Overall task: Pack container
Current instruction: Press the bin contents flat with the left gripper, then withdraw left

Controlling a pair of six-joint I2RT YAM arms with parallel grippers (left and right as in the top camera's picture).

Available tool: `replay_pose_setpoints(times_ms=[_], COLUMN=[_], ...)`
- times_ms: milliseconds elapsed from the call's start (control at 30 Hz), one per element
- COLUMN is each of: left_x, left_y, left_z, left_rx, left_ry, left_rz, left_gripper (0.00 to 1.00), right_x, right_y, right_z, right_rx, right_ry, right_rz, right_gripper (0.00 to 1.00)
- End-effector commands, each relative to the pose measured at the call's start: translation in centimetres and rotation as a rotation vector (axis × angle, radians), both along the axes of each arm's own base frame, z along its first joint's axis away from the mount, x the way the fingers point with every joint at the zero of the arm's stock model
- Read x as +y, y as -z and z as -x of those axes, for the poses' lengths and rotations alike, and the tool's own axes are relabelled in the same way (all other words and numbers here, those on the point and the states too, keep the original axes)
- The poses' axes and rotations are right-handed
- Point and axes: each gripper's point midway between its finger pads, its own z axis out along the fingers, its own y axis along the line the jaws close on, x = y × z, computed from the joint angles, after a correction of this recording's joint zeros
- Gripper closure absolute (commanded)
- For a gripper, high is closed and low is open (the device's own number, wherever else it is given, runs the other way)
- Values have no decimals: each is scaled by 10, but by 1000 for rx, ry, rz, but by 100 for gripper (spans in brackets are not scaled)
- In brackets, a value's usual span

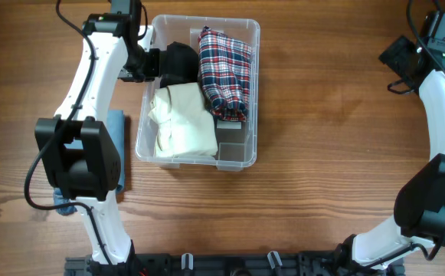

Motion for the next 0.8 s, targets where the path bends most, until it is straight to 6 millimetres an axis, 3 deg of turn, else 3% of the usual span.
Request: replay_pose_setpoints(times_ms=[0,167,333,467,600,667,767], left_x=[-11,-36,-76,-90,-90,-90,-91], left_y=[6,5,1,-1,-1,-2,-9], left_z=[4,4,-2,-6,-7,-9,-15], left_rx=[41,44,-7,-31,-34,-43,-69], left_ry=[-52,-86,-59,-64,-67,-66,-65], left_rz=[88,130,154,170,172,174,181], left_gripper=[96,96,96,96,94,73,65], right_x=[0,0,0,0,0,0,0], right_y=[5,5,5,5,5,5,5], right_z=[-1,-1,-1,-1,-1,-1,-1], right_rx=[6,6,6,6,6,6,6], right_ry=[13,13,13,13,13,13,13], right_rz=[-5,-5,-5,-5,-5,-4,-5], right_gripper=[0,0,0,0,0,0,0])
